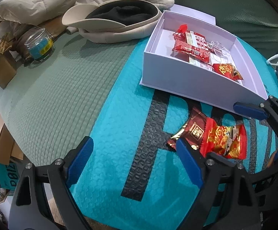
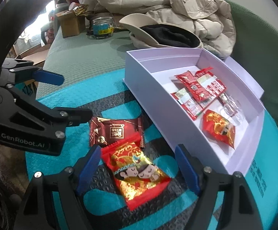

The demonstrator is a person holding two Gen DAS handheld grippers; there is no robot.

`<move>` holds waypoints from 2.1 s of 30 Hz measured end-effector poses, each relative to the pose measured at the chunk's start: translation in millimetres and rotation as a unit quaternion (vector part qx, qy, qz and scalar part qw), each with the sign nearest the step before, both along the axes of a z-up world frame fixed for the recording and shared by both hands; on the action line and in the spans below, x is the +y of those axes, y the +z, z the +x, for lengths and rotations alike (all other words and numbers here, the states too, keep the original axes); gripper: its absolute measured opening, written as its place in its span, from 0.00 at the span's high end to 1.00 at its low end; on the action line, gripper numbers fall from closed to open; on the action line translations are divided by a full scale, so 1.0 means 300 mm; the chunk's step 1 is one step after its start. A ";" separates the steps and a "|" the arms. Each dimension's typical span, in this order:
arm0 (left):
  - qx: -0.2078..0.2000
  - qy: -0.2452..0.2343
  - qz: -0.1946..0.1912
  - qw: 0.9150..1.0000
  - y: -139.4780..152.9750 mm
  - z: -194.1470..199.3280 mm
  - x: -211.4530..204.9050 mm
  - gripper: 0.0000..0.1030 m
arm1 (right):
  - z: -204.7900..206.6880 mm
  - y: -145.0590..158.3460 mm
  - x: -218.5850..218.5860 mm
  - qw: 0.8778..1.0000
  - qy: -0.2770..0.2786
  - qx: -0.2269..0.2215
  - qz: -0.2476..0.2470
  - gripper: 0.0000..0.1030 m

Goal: Organize objects
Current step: 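Grasp the red cartoon-couple bag with the right tool while the left tool approaches the brown chocolate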

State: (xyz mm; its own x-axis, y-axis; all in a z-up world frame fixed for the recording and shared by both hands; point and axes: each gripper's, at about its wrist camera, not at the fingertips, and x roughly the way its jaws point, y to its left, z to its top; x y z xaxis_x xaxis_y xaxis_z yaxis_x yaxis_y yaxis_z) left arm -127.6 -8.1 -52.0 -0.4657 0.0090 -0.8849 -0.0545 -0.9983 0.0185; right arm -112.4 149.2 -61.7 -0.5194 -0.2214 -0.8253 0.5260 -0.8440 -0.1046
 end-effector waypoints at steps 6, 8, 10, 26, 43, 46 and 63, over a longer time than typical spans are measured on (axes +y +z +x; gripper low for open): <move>0.015 -0.031 0.019 0.999 0.006 -0.006 0.035 0.15 | -0.022 -0.035 0.039 0.998 -0.029 -0.046 -0.020 0.52; 0.020 -0.044 0.027 0.998 0.008 -0.006 0.053 0.15 | -0.021 -0.040 0.062 0.997 -0.050 -0.055 -0.028 0.54; 0.023 -0.057 0.032 0.998 0.008 -0.007 0.073 0.15 | -0.010 -0.039 0.081 0.996 -0.063 -0.056 -0.029 0.54; 0.028 -0.150 0.011 0.988 -0.105 -0.025 0.197 0.17 | 0.081 -0.037 0.172 0.993 -0.101 -0.061 -0.023 0.50; 0.030 -0.123 0.036 0.991 -0.093 0.066 0.135 0.66 | 0.112 -0.038 0.150 0.990 -0.117 -0.059 -0.048 0.54; 0.023 -0.115 0.020 0.993 -0.094 0.089 0.114 0.66 | 0.125 -0.040 0.116 0.992 -0.104 -0.058 -0.040 0.54; 0.000 -0.041 0.022 0.999 -0.081 0.181 -0.077 0.64 | 0.187 -0.042 -0.083 0.997 -0.021 -0.071 -0.029 0.53</move>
State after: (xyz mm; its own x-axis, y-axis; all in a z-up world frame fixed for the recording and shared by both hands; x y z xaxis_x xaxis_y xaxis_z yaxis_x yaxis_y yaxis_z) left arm -73.4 -31.3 -76.2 -0.4625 0.0850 -0.8826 -0.1352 -0.9905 -0.0245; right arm -56.5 124.4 -74.2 -0.4086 -0.2525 -0.8771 0.4968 -0.8677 0.0184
